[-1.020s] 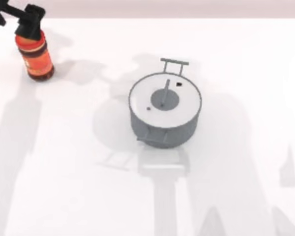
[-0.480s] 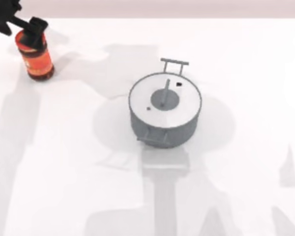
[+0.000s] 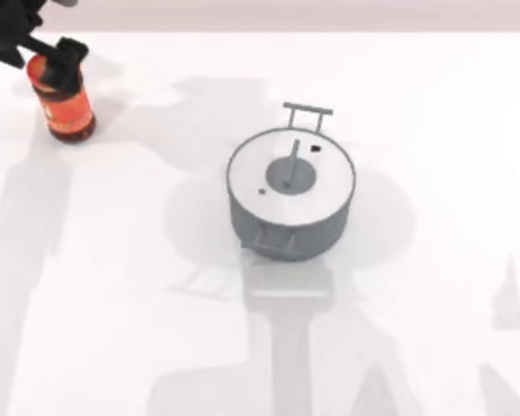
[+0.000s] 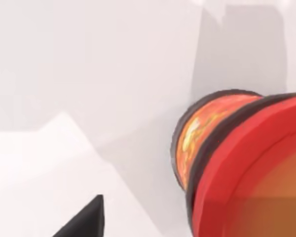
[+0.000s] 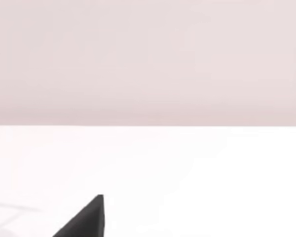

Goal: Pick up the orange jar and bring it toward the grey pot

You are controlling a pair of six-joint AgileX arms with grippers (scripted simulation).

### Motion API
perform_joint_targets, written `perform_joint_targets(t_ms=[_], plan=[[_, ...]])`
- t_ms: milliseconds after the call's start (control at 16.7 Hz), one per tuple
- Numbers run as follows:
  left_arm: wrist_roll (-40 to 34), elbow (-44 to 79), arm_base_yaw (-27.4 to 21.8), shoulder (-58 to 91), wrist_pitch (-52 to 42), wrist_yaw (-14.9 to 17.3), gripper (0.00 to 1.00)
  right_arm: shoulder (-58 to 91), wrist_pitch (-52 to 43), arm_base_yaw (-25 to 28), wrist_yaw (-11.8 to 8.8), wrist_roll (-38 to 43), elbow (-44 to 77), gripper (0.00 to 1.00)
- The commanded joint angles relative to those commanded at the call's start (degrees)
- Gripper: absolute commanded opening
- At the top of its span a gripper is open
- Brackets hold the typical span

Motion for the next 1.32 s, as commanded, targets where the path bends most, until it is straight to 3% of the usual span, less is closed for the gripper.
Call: perform_joint_targets(t_ms=[420, 1200, 1320], plan=[[-0.41, -3.73, -0.42, 1.41, 5.23, -0.08, 1.0, 0.0, 0.0, 0.0, 0.0, 0.0, 0.0, 1.0], [-0.41, -3.73, -0.42, 1.41, 5.23, -0.08, 0.02, 0.0, 0.0, 0.0, 0.0, 0.0, 0.0, 1.0], [-0.41, -3.73, -0.42, 1.41, 5.23, -0.08, 0.0, 0.0, 0.0, 0.0, 0.0, 0.0, 0.0, 1.0]])
